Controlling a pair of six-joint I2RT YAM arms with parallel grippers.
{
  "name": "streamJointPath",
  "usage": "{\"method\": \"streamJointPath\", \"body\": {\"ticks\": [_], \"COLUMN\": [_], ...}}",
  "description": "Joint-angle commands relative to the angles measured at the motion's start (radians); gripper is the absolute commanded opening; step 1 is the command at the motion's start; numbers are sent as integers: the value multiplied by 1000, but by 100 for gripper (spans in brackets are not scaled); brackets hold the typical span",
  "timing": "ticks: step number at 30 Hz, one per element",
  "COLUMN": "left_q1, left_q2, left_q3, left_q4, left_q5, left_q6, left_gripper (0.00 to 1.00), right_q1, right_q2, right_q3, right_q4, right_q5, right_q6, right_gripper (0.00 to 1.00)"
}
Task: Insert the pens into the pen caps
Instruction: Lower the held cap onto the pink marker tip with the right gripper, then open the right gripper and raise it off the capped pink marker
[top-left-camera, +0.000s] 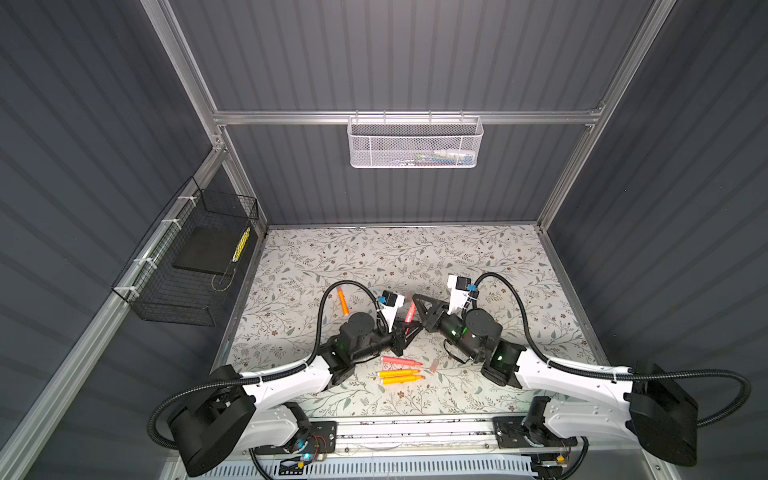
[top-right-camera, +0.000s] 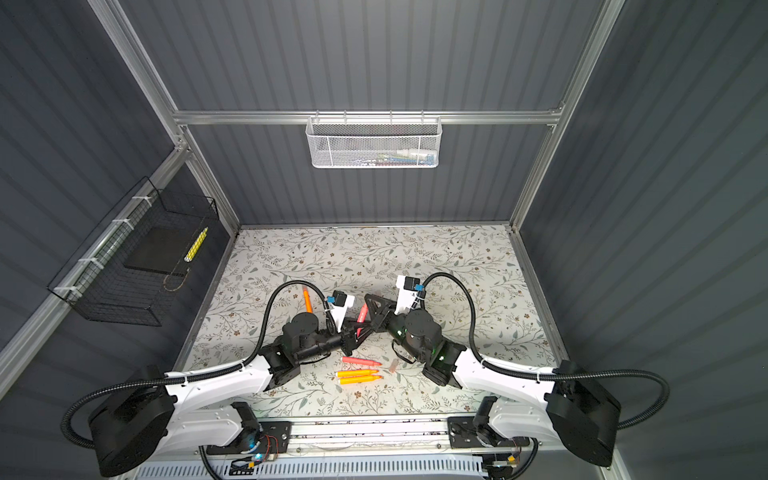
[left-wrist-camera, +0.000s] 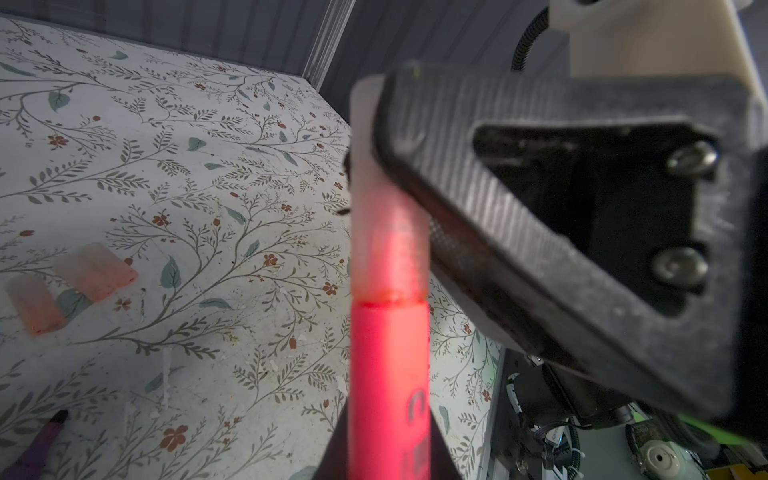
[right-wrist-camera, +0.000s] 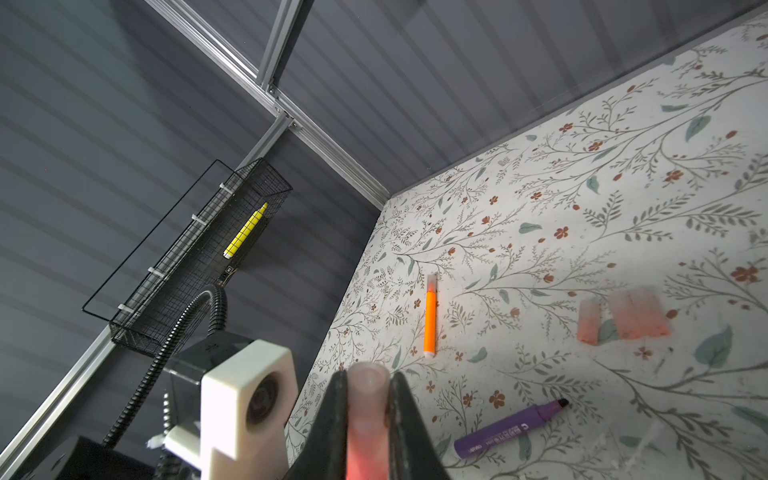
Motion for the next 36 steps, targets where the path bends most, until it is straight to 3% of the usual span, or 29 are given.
{"method": "streamJointPath", "body": {"ticks": [1, 10, 15, 17, 22, 26, 36], "left_q1": [6, 6, 6, 6, 6, 6, 3], "left_q2": [-43, -50, -44, -42, -54, -81, -134], "left_q3": [28, 34, 43, 45, 35, 16, -43], "left_q4": [23, 17, 23, 26, 3, -25, -60], "left_q5": [-49, -64, -32, -6, 15, 14, 50], "left_q6": [27, 38, 45, 57, 118, 200, 346], "left_gripper": [0, 0, 0, 0, 0, 0, 0], "right_q1": [7, 17, 47, 46, 45, 39, 5], "right_q2": [-18, -27, -13, -26, -136, -229, -300], "right_q3": [-28, -36, -29, -40, -78, -104, -50], "right_q4": [-50, -31, -14, -18, -67, -120, -189], "right_q5": [-25, -67, -82, -54, 31, 76, 39], "right_q6": [-26, -4, -15, -11, -27, -45, -92], "right_gripper": [0, 0, 7, 15, 49, 58, 57]}}
